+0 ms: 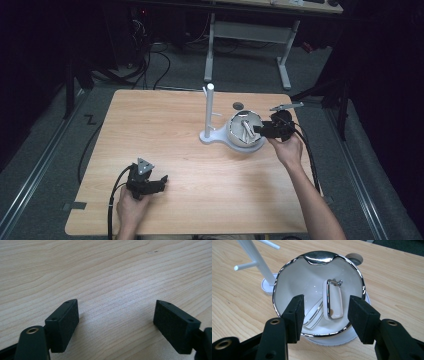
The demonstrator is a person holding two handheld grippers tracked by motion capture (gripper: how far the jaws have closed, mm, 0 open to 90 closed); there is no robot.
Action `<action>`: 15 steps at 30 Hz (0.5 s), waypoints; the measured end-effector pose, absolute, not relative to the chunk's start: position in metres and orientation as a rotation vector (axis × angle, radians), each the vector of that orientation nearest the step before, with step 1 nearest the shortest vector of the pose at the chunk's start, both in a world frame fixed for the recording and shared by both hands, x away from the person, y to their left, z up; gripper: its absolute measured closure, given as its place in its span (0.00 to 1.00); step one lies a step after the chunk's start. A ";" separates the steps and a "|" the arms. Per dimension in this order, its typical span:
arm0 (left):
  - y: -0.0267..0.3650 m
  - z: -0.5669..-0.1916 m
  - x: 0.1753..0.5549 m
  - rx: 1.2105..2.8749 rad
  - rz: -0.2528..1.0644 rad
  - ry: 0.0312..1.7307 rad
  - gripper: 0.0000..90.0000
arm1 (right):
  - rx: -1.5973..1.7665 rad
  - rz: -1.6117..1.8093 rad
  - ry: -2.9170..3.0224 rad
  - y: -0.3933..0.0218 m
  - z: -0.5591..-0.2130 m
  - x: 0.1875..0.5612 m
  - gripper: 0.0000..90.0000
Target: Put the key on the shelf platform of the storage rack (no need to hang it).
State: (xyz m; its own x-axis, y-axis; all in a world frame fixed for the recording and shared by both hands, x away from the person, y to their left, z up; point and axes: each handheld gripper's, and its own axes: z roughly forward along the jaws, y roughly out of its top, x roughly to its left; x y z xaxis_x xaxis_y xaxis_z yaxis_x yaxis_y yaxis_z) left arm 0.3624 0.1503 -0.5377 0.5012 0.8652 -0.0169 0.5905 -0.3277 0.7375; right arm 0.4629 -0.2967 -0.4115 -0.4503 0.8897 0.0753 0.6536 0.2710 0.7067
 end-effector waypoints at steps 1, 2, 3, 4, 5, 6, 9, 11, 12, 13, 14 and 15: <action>0.150 -0.538 0.362 2.047 0.503 1.190 0.23 | 1.409 0.997 2.205 -0.299 -0.411 0.461 0.55; 0.150 -0.538 0.362 2.047 0.503 1.190 0.23 | 1.421 1.013 2.202 -0.302 -0.411 0.460 0.55; 0.150 -0.538 0.362 2.047 0.503 1.190 0.23 | 1.428 1.018 2.199 -0.304 -0.412 0.458 0.55; 0.150 -0.538 0.362 2.047 0.503 1.189 0.23 | 1.431 1.014 2.200 -0.307 -0.413 0.457 0.55; 0.150 -0.538 0.362 2.047 0.503 1.189 0.23 | 1.438 1.009 2.199 -0.309 -0.414 0.456 0.55; 0.150 -0.538 0.362 2.047 0.503 1.189 0.23 | 1.439 1.001 2.199 -0.311 -0.414 0.454 0.55; 0.150 -0.538 0.362 2.047 0.503 1.190 0.23 | 1.434 1.007 2.190 -0.315 -0.412 0.449 0.55; 0.150 -0.538 0.362 2.047 0.503 1.189 0.23 | 1.430 1.030 2.174 -0.318 -0.409 0.445 0.55; 0.150 -0.538 0.362 2.047 0.503 1.190 0.23 | 1.432 1.034 2.171 -0.320 -0.409 0.443 0.55; 0.150 -0.538 0.362 2.047 0.503 1.190 0.23 | 1.432 1.035 2.164 -0.322 -0.408 0.440 0.55; 0.150 -0.538 0.362 2.047 0.503 1.190 0.23 | 1.436 1.038 2.159 -0.324 -0.408 0.439 0.55; 0.150 -0.538 0.362 2.047 0.504 1.189 0.23 | 1.445 1.047 2.152 -0.327 -0.408 0.437 0.55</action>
State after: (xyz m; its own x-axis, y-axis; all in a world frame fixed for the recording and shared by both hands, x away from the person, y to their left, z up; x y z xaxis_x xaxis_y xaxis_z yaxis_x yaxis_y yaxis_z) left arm 0.3624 0.1503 -0.5377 0.5014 0.8651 -0.0162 0.5903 -0.3282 0.7375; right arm 0.4369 -0.3268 -0.4079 -0.4220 0.8993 0.1151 0.6453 0.2088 0.7348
